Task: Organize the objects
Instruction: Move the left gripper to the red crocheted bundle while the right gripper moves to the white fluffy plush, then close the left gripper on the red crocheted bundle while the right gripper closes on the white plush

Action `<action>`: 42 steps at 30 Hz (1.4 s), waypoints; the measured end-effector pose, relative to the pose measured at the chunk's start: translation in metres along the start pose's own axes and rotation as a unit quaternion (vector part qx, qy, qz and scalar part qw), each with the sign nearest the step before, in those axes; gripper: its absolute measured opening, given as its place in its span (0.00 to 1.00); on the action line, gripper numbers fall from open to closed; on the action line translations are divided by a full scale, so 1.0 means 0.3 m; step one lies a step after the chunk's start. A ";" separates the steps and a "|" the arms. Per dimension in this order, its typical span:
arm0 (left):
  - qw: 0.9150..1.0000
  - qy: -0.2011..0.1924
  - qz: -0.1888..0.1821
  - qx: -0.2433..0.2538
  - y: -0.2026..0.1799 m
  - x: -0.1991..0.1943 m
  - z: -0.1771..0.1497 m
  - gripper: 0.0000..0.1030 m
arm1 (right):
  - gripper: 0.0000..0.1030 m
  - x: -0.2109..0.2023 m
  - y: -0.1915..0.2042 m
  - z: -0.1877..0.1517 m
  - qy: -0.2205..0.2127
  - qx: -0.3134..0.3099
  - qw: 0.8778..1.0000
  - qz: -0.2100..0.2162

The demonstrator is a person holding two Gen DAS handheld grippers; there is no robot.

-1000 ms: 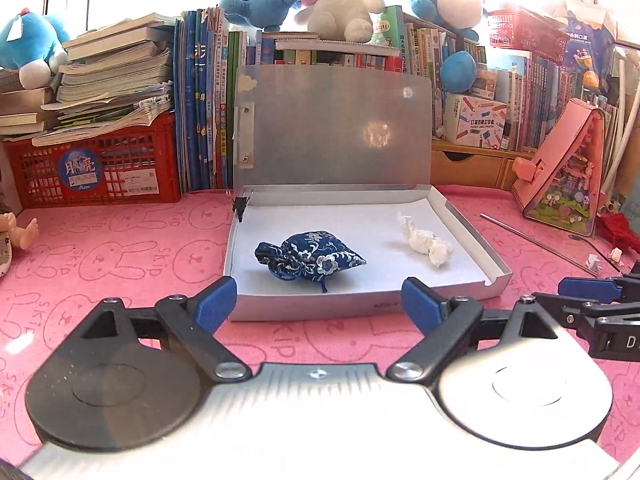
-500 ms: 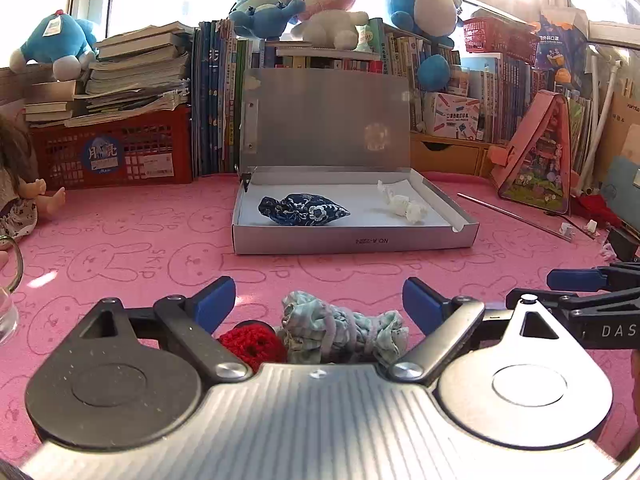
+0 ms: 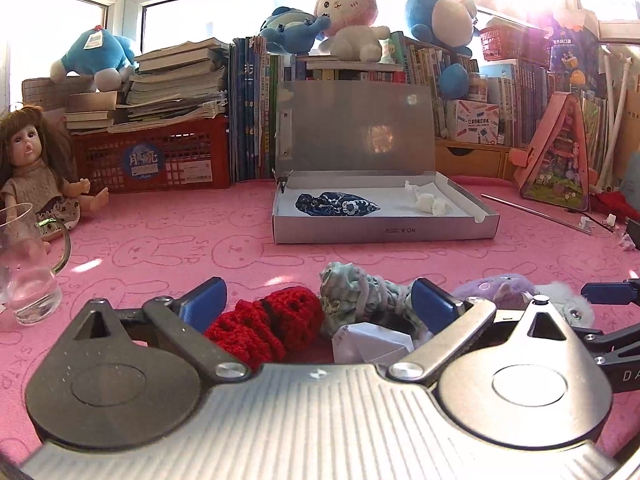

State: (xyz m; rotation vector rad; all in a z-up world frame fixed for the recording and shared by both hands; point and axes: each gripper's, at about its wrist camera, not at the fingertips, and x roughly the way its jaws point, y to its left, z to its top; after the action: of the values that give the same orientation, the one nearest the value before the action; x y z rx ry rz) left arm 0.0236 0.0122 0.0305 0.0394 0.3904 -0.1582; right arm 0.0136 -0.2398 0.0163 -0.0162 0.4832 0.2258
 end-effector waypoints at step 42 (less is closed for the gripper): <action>0.984 0.080 0.120 -0.101 0.069 0.171 -0.015 0.98 | 1.00 0.063 0.022 -0.040 0.050 -0.015 0.999 0.001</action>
State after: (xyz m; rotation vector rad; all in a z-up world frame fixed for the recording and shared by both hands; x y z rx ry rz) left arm 0.0720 0.0256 0.0069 -0.1004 0.5570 0.1234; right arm 0.0228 -0.2302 -0.0029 -0.0568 0.5794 0.2358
